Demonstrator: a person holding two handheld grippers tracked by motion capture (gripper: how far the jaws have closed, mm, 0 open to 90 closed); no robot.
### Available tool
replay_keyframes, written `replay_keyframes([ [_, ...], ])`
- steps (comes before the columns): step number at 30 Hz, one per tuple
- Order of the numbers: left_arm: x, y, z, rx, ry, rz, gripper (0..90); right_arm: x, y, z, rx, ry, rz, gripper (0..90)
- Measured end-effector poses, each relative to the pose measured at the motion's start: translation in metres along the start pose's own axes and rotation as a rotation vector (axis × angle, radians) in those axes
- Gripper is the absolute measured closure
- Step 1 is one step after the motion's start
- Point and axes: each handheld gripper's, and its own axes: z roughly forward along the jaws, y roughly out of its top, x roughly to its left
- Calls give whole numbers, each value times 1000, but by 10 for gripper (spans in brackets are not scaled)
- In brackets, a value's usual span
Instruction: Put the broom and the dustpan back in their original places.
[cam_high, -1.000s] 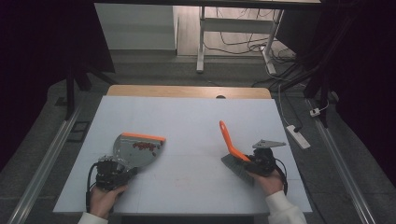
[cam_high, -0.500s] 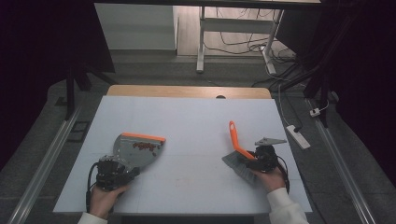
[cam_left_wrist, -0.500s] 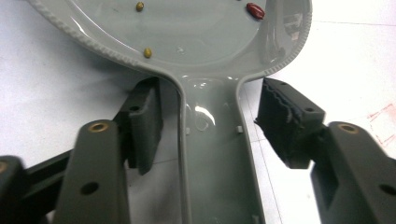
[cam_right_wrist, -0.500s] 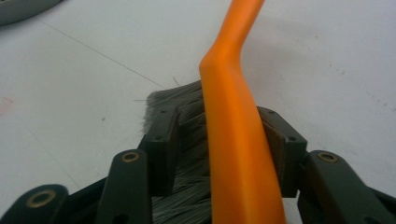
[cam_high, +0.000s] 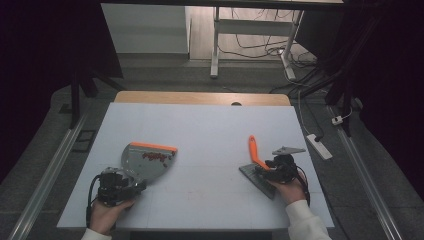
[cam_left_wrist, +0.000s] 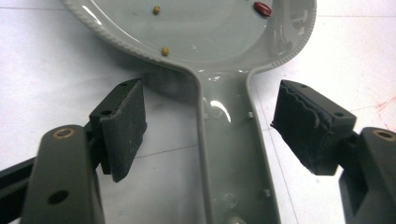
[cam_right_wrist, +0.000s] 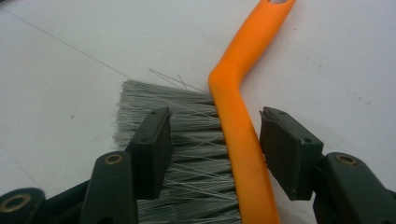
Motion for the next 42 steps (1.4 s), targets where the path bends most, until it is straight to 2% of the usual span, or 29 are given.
replay_keyframes([
  [3,1,-1,-2,-4,-17,7,261,1,0,-2,-20,-8,-2,437],
  [11,-2,1,-9,-29,-11,56,262,3,2,-11,-61,-1,-34,440],
  [17,-4,2,-22,-90,-6,134,277,9,3,-20,-88,24,-77,442],
  [24,-12,9,-22,-107,-71,241,299,14,4,-22,-102,61,-124,445],
  [30,-21,21,-10,-75,-135,326,299,21,4,-24,-109,84,-170,443],
  [36,-28,31,5,-44,-173,392,299,27,4,-24,-109,104,-208,438],
  [42,-30,30,8,-31,-210,428,298,32,-2,-25,-115,125,-213,436],
])
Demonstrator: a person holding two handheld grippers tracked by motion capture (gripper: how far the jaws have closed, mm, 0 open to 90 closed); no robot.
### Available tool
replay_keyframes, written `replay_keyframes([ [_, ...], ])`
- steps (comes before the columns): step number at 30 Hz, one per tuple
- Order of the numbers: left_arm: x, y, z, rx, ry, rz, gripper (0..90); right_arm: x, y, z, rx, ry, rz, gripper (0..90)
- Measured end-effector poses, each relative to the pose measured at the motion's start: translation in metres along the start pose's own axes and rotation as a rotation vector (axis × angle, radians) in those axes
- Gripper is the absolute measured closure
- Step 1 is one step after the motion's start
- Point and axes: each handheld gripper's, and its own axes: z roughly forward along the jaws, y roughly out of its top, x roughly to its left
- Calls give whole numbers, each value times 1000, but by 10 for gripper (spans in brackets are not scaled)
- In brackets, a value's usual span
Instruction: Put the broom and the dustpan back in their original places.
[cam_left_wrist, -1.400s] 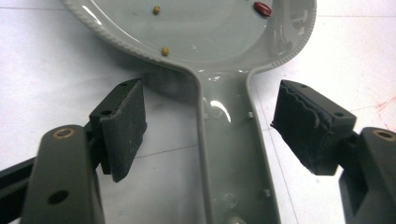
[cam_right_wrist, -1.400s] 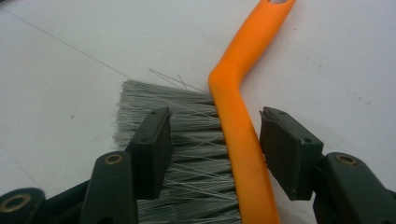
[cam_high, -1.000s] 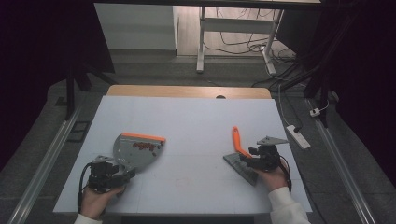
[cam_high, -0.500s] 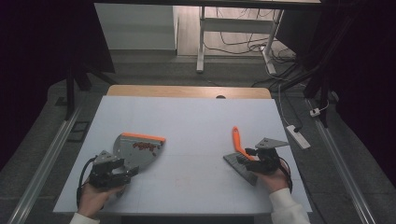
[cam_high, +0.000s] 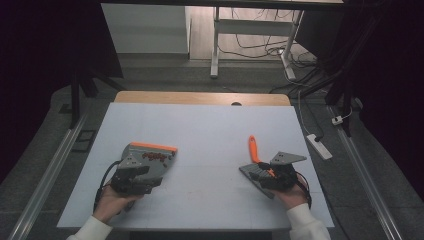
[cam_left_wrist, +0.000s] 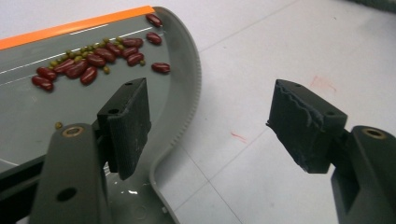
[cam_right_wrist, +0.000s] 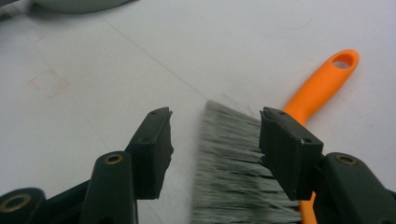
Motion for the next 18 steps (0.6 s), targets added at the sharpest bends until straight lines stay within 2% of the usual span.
replay_keyframes([
  [4,-3,-4,-3,2,-13,8,295,3,-1,0,-2,2,-23,434],
  [12,-4,-5,-3,9,-5,13,294,9,1,1,-16,10,-65,435],
  [18,-3,-5,-3,12,-2,9,293,9,1,1,-16,8,-66,434],
])
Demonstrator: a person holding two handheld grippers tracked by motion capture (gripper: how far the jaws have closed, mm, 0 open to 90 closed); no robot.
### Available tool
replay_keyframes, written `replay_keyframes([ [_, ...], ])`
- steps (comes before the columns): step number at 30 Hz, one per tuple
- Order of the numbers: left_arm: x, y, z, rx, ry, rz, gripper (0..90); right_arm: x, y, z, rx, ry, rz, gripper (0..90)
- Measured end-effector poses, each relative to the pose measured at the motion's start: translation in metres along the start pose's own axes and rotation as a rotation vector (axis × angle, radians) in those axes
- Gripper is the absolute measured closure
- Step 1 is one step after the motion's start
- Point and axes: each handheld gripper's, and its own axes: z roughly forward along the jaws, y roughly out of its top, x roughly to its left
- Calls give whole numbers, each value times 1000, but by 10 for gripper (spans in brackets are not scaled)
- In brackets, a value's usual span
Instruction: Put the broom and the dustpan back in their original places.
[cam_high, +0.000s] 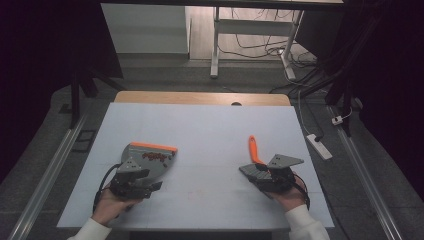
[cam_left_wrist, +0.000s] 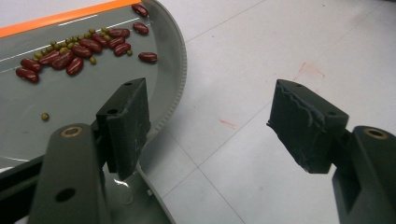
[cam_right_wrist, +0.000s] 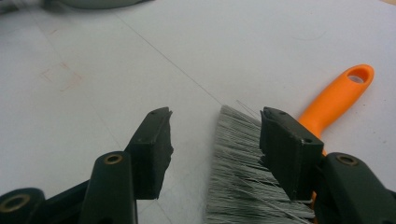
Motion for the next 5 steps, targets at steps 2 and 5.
replay_keyframes([
  [2,0,0,0,4,9,-6,291,0,0,0,2,-2,-1,435],
  [5,0,0,1,9,9,-8,288,0,0,0,1,-3,-2,434],
])
